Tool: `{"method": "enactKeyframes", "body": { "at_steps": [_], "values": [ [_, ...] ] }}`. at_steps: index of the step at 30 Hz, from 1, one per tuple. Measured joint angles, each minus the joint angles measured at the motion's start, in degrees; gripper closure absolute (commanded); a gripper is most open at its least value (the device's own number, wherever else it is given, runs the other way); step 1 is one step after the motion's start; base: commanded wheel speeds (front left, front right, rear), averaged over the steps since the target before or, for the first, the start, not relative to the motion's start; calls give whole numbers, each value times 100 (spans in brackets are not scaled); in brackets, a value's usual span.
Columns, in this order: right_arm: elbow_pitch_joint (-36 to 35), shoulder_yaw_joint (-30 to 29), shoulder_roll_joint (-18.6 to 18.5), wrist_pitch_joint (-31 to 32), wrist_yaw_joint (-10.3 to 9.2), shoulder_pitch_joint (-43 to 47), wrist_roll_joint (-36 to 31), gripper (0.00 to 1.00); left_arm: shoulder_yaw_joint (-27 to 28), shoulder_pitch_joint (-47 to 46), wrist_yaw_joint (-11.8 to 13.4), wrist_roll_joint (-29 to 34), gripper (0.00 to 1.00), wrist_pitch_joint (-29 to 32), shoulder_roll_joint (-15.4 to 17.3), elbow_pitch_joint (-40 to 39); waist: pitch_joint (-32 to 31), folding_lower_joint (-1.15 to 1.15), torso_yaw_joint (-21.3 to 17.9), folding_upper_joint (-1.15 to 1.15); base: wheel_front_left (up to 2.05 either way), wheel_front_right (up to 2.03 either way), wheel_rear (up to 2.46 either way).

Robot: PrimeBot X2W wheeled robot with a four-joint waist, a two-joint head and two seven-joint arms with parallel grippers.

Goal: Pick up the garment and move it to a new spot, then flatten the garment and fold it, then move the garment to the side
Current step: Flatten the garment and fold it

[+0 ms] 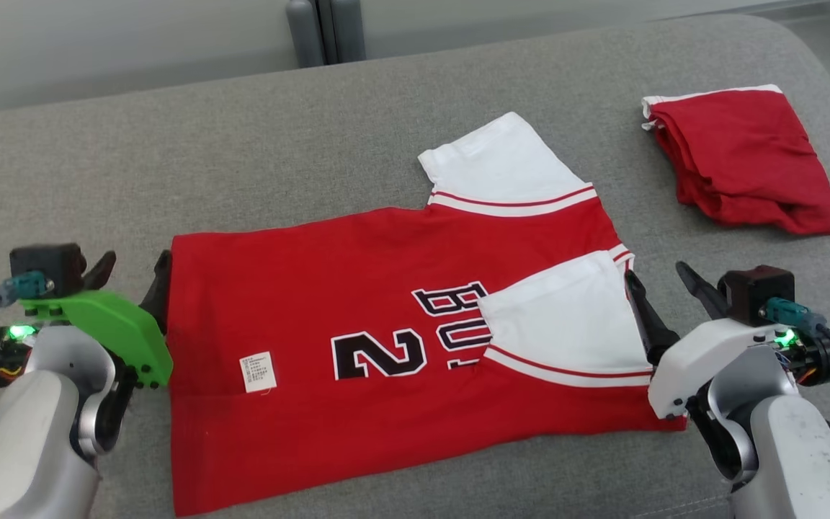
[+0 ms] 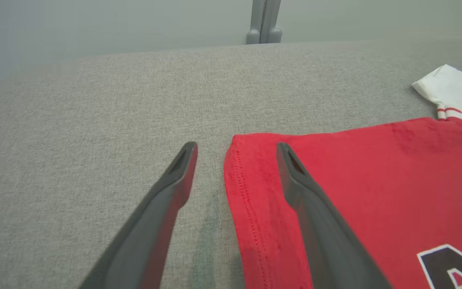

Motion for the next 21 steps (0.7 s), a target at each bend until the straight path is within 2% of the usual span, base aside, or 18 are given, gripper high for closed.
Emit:
{"method": "enactKeyframes", "body": {
  "at_steps": [8, 19, 20, 21],
  "values": [
    [53, 148, 0, -5, 0, -392, -71, 0, -312, -947, -300, 96, 0, 247, -175, 1060, 559, 0, -89, 0, 0, 0, 0],
    [119, 170, 1, -22, 0, -575, -149, 0, -513, -1553, -569, 79, 0, 322, -257, 1785, 910, 0, -161, 0, 0, 0, 0],
    [119, 183, 0, 0, 0, -597, -159, 0, -534, -1592, -587, 62, 10, 343, -267, 1817, 923, 0, -158, 0, 0, 0, 0],
    [119, 192, 0, 8, 0, -628, -163, 0, -543, -1621, -589, 34, 43, 346, -288, 1834, 935, 0, -154, 0, 0, 0, 0]
  ]
}}
